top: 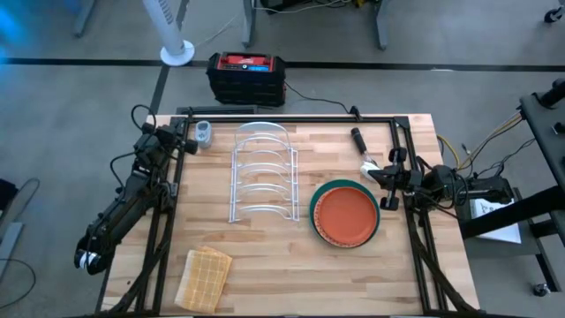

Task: Sort dishes

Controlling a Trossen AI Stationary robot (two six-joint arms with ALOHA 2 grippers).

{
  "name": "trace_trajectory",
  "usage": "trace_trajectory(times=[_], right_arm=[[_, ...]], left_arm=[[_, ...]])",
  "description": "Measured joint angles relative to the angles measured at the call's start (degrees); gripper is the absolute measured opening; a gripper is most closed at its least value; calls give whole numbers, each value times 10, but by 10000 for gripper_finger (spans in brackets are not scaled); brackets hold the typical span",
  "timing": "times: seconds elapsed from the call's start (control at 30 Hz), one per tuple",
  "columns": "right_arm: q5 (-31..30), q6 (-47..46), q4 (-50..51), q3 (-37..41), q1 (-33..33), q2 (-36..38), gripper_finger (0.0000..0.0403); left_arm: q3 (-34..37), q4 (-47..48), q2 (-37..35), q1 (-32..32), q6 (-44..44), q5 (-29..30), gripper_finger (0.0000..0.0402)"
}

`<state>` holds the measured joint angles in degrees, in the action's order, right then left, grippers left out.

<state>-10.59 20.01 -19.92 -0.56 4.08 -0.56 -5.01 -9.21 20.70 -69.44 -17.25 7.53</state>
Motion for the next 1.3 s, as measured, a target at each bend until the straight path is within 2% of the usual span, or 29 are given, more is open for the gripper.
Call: trace_trajectory(times=[0.4, 0.67, 0.8, 0.9, 1.0, 1.07, 1.13, 1.2, 1.23, 1.3], right_arm=[[0, 0, 0, 0, 0, 0, 0], [0, 26, 0, 0, 0, 0, 0], [0, 5, 0, 0, 0, 0, 0], [0, -4, 0, 0, 0, 0, 0], [0, 28, -6, 0, 0, 0, 0], [-16, 27, -7, 0, 0, 0, 0], [-77, 7, -8, 0, 0, 0, 0], [-147, -11, -11, 0, 0, 0, 0], [-169, -17, -14, 0, -1, 0, 0], [-179, -14, -24, 0, -3, 0, 0]], left_arm=[[0, 0, 0, 0, 10, 0, 0], [-16, 30, 0, 0, 253, -1, 0], [-64, 67, 0, 0, 193, 0, 0], [-121, 130, 0, 0, 175, -16, 0], [-174, 176, 0, 0, 165, -100, 0], [-201, 182, 0, 0, 160, -221, 0], [-220, 172, 0, 1, 162, -363, 0], [-228, 137, 0, 6, 184, -470, 0], [-227, 114, -1, 13, 200, -500, 0], [-219, 61, 0, 32, 228, -514, 0]])
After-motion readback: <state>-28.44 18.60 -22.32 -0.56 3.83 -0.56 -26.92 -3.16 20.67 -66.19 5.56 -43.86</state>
